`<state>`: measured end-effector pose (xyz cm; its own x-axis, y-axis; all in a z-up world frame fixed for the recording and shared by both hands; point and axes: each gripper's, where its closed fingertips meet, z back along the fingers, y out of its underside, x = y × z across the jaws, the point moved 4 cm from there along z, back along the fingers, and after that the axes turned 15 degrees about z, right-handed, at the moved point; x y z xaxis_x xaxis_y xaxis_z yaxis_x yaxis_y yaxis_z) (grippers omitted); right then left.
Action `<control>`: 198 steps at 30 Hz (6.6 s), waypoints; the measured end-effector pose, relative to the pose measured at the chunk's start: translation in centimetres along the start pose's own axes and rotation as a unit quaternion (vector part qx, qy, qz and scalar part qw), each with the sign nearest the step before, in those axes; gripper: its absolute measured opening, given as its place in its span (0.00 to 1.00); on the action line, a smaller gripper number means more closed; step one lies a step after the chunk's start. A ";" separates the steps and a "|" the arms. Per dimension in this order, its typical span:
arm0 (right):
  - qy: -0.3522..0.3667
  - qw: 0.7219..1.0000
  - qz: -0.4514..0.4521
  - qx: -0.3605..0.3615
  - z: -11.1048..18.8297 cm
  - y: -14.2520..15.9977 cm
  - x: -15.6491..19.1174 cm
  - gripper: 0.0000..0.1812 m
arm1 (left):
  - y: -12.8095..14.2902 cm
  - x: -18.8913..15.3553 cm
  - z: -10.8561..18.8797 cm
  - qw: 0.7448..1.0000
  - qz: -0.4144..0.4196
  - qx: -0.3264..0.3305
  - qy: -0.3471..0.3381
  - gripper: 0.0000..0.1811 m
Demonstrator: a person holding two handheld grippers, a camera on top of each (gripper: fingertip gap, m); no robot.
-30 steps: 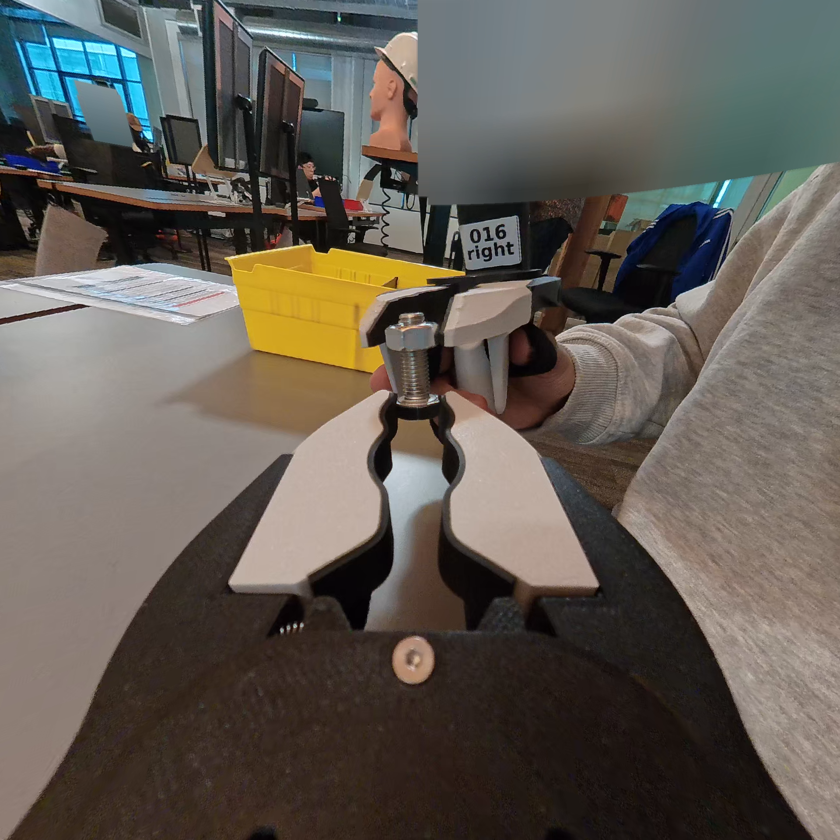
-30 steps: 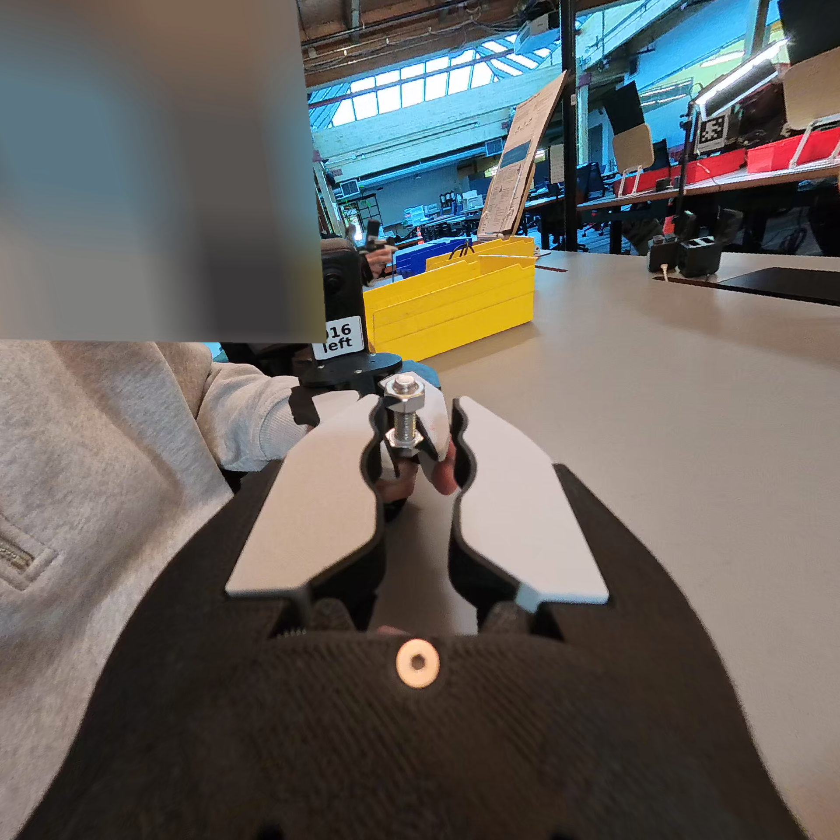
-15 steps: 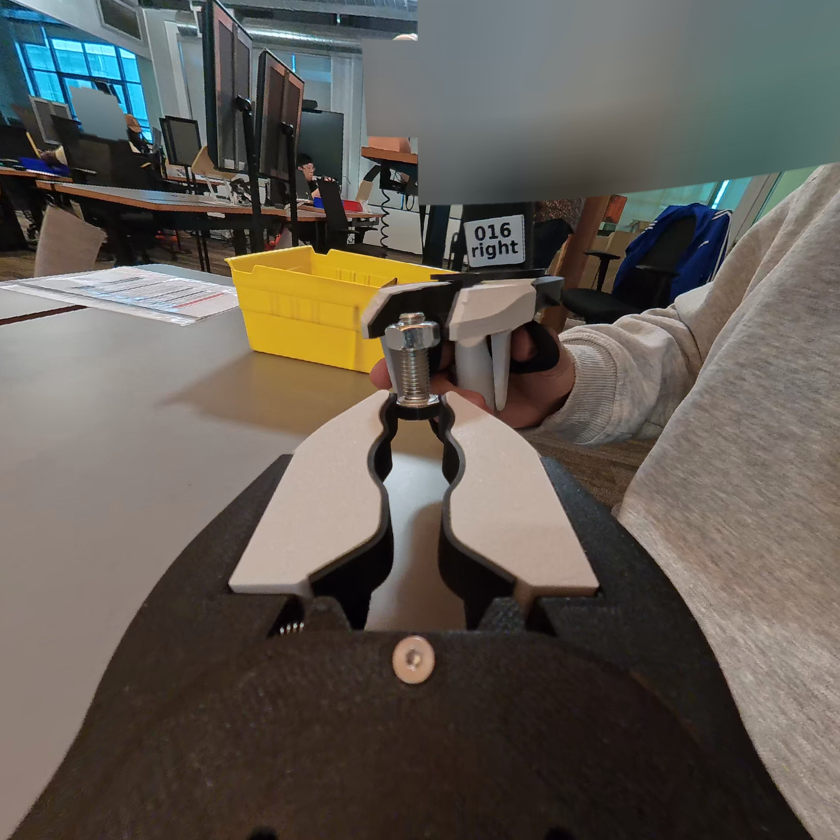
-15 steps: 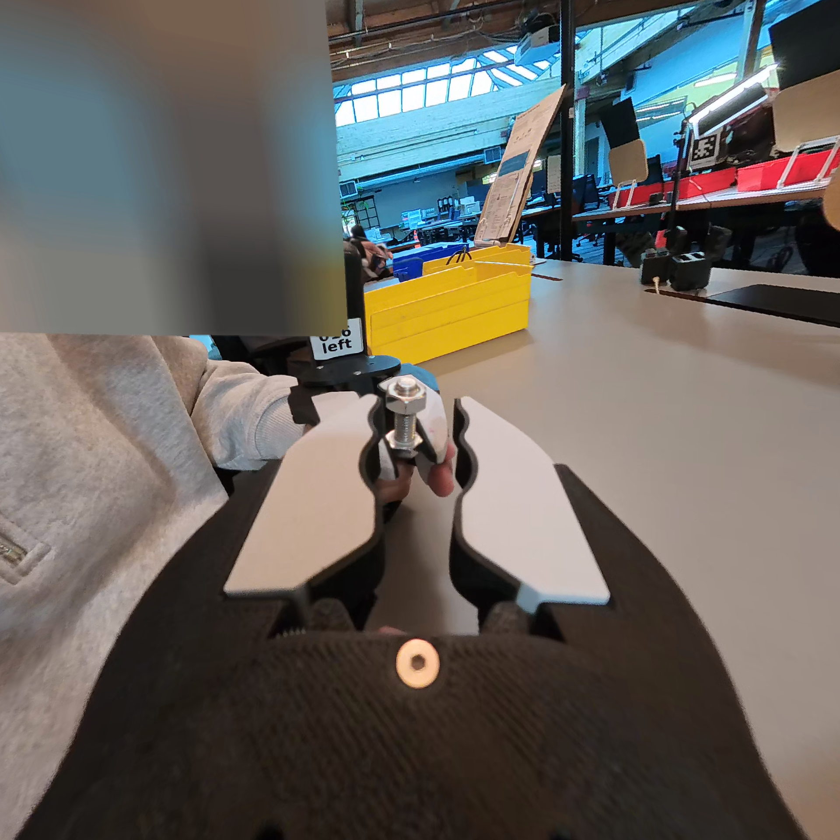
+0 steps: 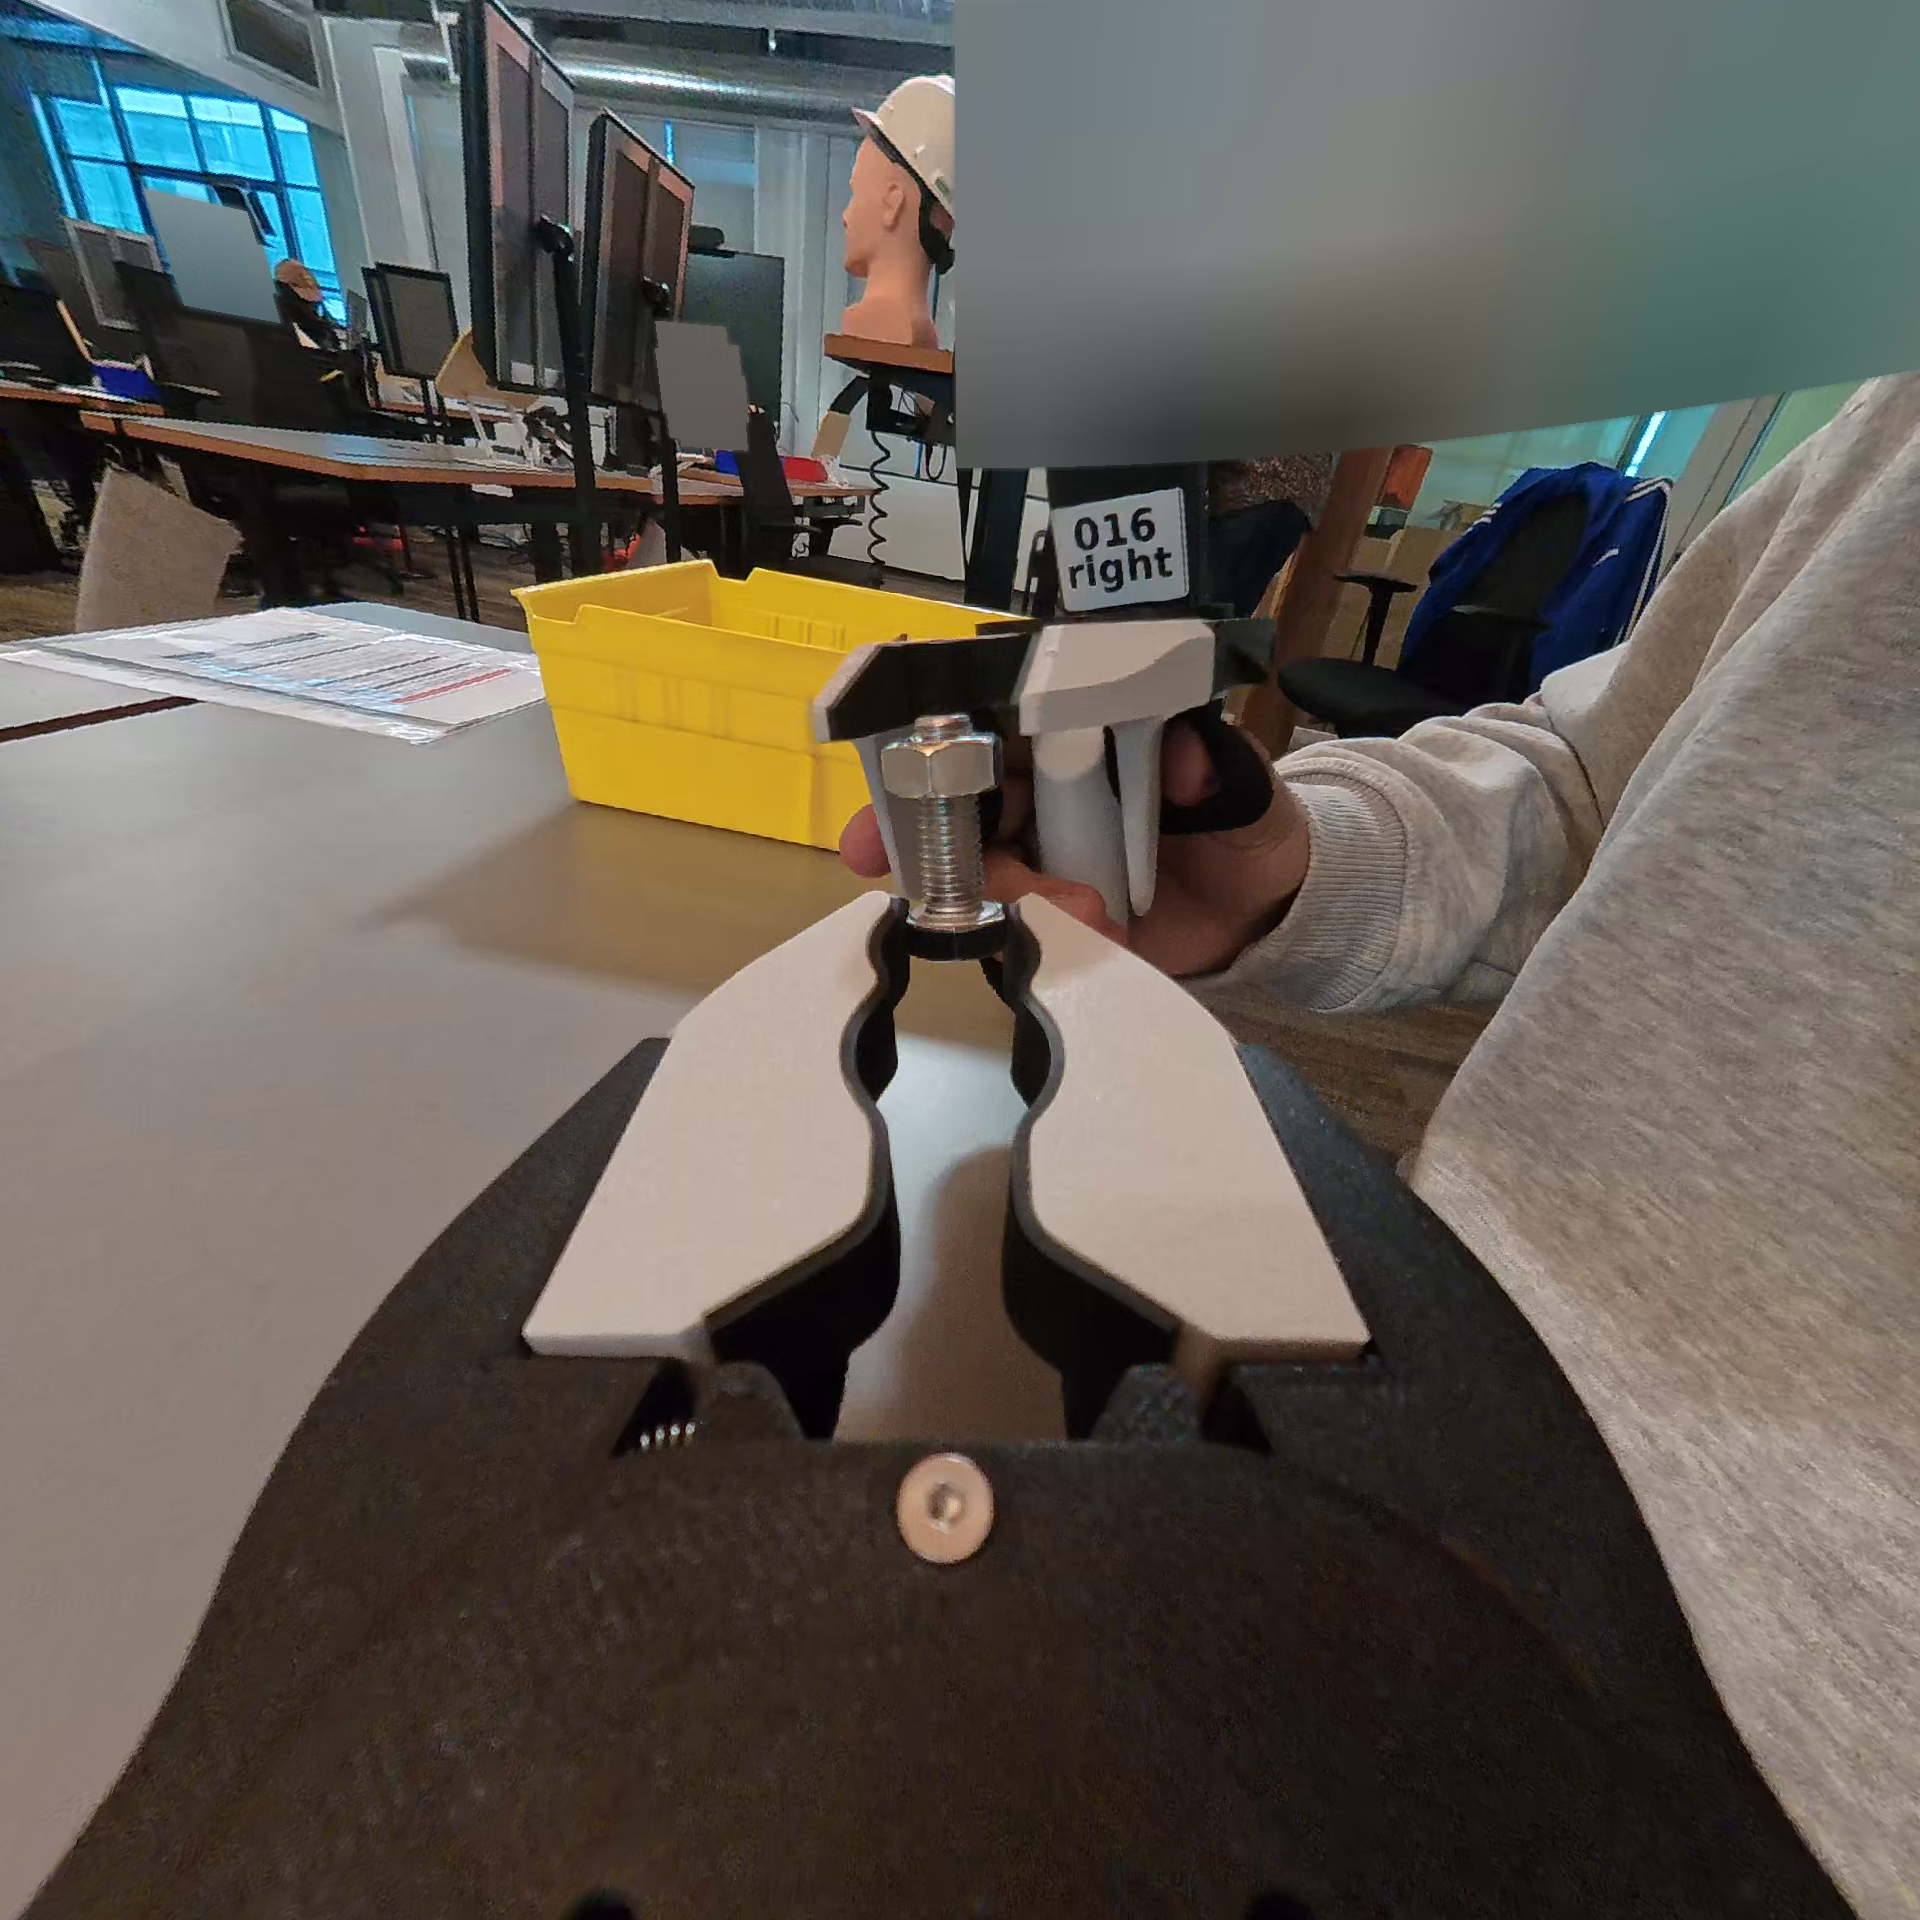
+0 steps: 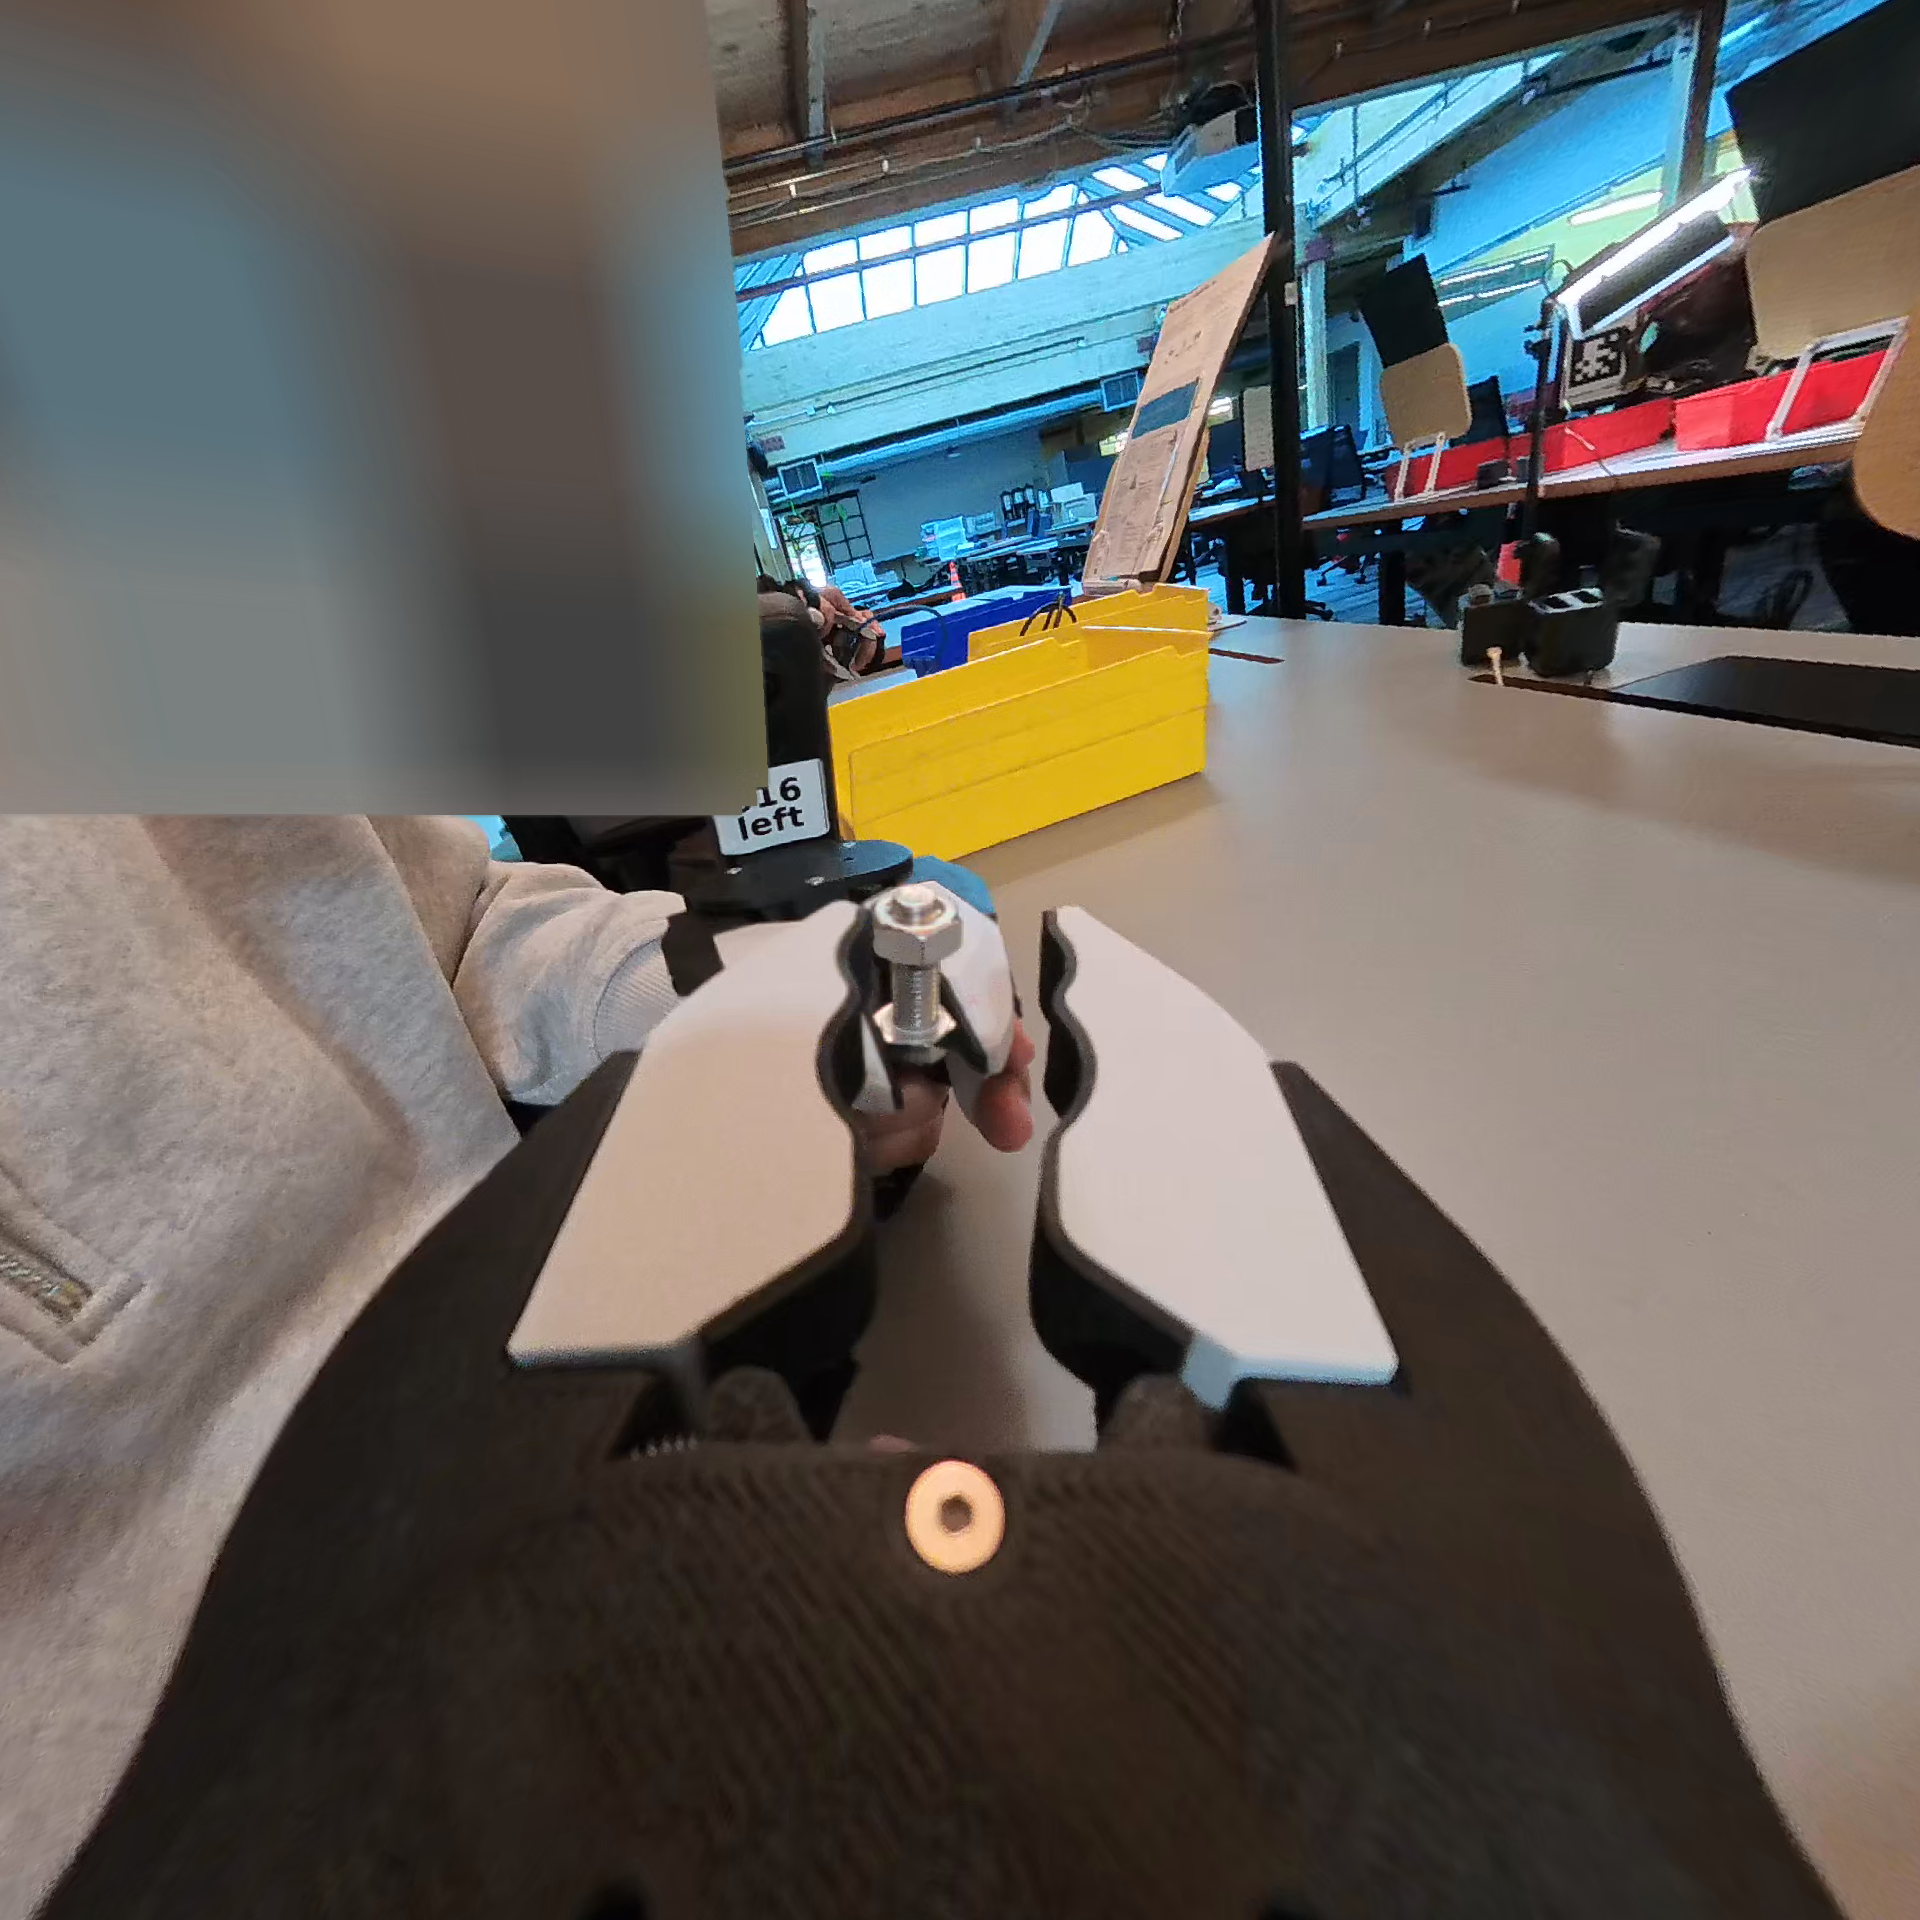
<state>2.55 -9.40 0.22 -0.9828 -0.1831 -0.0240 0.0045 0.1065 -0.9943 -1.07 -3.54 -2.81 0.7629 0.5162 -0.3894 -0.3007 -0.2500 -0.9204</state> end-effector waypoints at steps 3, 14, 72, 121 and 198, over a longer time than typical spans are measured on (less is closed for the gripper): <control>0.005 1.000 0.010 0.020 -0.3 0.4 0.1 0.17 | 0.0 0.0 0.0 1.000 0.000 0.000 -0.001 0.10; 0.006 1.000 -0.004 -0.003 0.2 0.0 -0.3 0.17 | 0.0 0.0 0.1 1.000 0.002 -0.001 -0.001 0.10; 0.026 0.999 0.013 0.017 -0.1 0.5 -0.6 0.16 | -0.1 0.0 0.2 1.000 0.017 -0.008 0.001 0.10; -0.012 0.994 0.068 0.084 -0.8 1.4 1.3 0.05 | 0.4 -0.2 0.1 1.000 0.002 0.009 0.001 0.10; 0.024 0.997 0.067 0.019 -0.1 -0.4 0.6 0.09 | -0.3 -0.1 0.1 1.000 -0.004 -0.016 -0.002 0.10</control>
<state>1.90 -9.41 0.66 -0.9805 -0.1230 -0.1532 0.1428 0.0892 -0.9857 -1.16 -3.44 -2.49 0.7624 0.5217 -0.3827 -0.2766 -0.2720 -0.9217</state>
